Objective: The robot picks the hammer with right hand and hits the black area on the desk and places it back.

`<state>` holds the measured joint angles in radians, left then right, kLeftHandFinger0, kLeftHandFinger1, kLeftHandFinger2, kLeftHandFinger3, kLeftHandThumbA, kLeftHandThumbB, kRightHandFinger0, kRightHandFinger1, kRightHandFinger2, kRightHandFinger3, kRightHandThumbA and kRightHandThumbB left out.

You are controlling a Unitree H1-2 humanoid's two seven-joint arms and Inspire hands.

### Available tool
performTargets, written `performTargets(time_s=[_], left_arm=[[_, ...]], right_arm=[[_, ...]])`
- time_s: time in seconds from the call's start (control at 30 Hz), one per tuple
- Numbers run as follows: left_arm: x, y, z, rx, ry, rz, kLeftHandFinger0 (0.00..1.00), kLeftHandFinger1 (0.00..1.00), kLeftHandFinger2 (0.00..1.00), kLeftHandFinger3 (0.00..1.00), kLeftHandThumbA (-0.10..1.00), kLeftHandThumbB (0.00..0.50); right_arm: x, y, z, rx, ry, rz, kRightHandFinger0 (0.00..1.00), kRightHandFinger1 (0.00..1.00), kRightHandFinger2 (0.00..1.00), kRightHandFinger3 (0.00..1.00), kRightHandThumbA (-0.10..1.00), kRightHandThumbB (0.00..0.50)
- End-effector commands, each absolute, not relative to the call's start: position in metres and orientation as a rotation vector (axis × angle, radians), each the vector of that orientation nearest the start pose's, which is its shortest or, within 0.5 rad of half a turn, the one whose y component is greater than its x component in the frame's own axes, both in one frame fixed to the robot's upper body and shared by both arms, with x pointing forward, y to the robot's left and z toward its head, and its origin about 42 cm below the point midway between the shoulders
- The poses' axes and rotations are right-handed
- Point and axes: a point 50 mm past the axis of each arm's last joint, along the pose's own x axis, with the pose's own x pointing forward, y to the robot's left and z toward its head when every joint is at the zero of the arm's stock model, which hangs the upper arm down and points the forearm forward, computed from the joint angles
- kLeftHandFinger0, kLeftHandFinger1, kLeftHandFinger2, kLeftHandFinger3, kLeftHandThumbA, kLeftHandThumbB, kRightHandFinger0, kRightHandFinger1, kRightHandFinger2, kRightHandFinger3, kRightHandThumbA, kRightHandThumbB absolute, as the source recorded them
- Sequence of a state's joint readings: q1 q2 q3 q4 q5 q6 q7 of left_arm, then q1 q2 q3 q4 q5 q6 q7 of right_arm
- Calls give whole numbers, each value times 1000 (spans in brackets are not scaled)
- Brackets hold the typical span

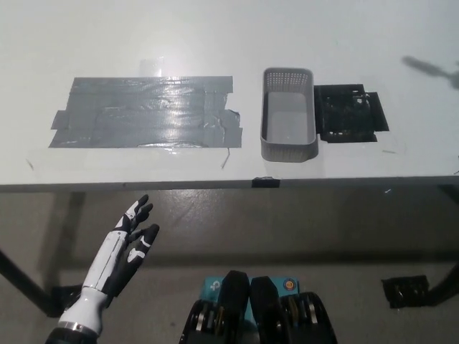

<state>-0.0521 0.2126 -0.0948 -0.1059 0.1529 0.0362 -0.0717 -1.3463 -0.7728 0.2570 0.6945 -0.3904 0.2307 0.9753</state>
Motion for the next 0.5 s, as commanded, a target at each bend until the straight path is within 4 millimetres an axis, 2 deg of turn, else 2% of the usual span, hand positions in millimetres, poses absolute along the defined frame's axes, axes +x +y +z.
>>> performTargets(time_s=[0.0, 0.03, 0.07, 0.1, 0.13, 0.2, 0.27, 0.3, 0.37, 0.4, 0.47], left_arm=[[300, 243, 148, 380, -179, -184, 910, 1000, 1000, 1000, 897, 0], [300, 243, 147, 378, -179, -184, 911, 1000, 1000, 1000, 897, 0], [300, 244, 147, 379, -179, -185, 910, 1000, 1000, 1000, 897, 0], [300, 244, 147, 379, -179, -185, 909, 1000, 1000, 1000, 898, 0], [300, 244, 148, 384, -180, -185, 909, 1000, 1000, 1000, 899, 0], [301, 244, 148, 386, -180, -182, 919, 1000, 1000, 1000, 917, 0], [301, 244, 148, 385, -179, -181, 920, 1000, 1000, 1000, 922, 0], [301, 243, 149, 381, -181, -182, 919, 1000, 1000, 1000, 923, 0], [301, 243, 149, 380, -178, -183, 915, 1000, 1000, 1000, 924, 0], [300, 243, 149, 381, -175, -182, 912, 1000, 1000, 1000, 925, 0], [300, 243, 150, 386, -178, -181, 898, 1000, 1000, 1000, 931, 0]], right_arm=[[514, -356, 538, -1137, 96, 393, 66, 556, 922, 942, -100, 142], [518, -349, 517, -1119, 131, 432, 15, 532, 931, 957, -100, 114], [521, -345, 501, -1153, 133, 467, 58, 622, 976, 1000, -100, 93], [524, -343, 489, -1175, 138, 488, 72, 640, 976, 1000, -100, 101], [530, -340, 467, -1194, 172, 495, 93, 655, 978, 1000, -100, 108], [537, -334, 430, -1243, 228, 523, 125, 659, 970, 971, -100, 111], [539, -333, 414, -1244, 248, 541, 94, 611, 919, 868, -100, 120], [542, -329, 387, -1265, 297, 563, 87, 605, 910, 842, -100, 130], [543, -326, 363, -1283, 325, 580, 78, 589, 903, 851, -100, 158], [543, -325, 345, -1312, 356, 595, 91, 585, 902, 855, -100, 139], [543, -325, 328, -1293, 379, 619, 62, 566, 890, 795, -100, 140]])
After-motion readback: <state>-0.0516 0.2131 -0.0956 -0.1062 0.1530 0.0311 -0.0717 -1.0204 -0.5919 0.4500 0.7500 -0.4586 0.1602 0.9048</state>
